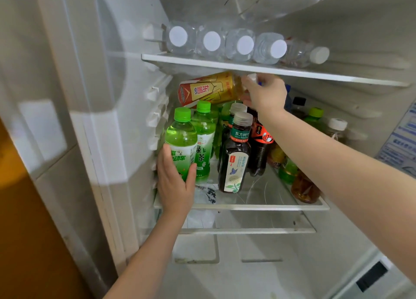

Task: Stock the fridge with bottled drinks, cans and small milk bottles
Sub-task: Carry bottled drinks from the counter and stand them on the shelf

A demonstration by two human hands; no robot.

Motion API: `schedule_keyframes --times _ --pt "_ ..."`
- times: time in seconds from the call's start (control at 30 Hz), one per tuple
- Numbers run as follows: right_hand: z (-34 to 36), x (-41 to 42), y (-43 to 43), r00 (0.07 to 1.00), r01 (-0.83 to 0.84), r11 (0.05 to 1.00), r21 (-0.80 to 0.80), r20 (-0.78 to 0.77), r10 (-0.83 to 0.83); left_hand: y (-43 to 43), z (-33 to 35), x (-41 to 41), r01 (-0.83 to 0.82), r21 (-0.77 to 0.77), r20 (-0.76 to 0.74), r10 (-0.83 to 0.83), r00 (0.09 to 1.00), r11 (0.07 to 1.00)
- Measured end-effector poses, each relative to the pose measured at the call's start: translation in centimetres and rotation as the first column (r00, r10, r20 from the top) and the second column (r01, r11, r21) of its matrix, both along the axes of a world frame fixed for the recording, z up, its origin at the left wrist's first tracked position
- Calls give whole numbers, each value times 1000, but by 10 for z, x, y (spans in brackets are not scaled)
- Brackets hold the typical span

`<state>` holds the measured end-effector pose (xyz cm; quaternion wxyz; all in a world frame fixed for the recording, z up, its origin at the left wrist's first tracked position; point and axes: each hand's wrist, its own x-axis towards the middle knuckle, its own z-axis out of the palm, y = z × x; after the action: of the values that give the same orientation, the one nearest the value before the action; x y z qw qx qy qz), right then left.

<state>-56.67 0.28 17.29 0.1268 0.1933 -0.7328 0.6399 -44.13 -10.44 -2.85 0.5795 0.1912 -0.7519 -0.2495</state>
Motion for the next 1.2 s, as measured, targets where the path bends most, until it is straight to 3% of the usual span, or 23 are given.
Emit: schedule_keyframes --times 0.17,0.5,0.8,0.97,1.1,1.2 --pt "-8 1 21 999 8 987 -163 38 -2 3 2 0 -5 -49 -10 4 1000 999" --pt "-29 7 69 979 -34 897 -442 167 120 8 5 0 -6 77 -65 11 998 997" --pt "-61 32 126 969 16 751 -660 196 152 23 8 -8 -48 -37 -146 42 988 998" --pt "-74 36 161 975 -1 790 -614 174 137 40 19 -16 -199 -259 -260 130 957 945" --pt "-61 34 184 990 -72 894 -443 74 117 64 33 -24 -53 -280 -283 -29 959 959" --pt "-45 30 198 987 -151 968 -201 -84 137 74 37 -25 1 -330 -293 -103 951 944"
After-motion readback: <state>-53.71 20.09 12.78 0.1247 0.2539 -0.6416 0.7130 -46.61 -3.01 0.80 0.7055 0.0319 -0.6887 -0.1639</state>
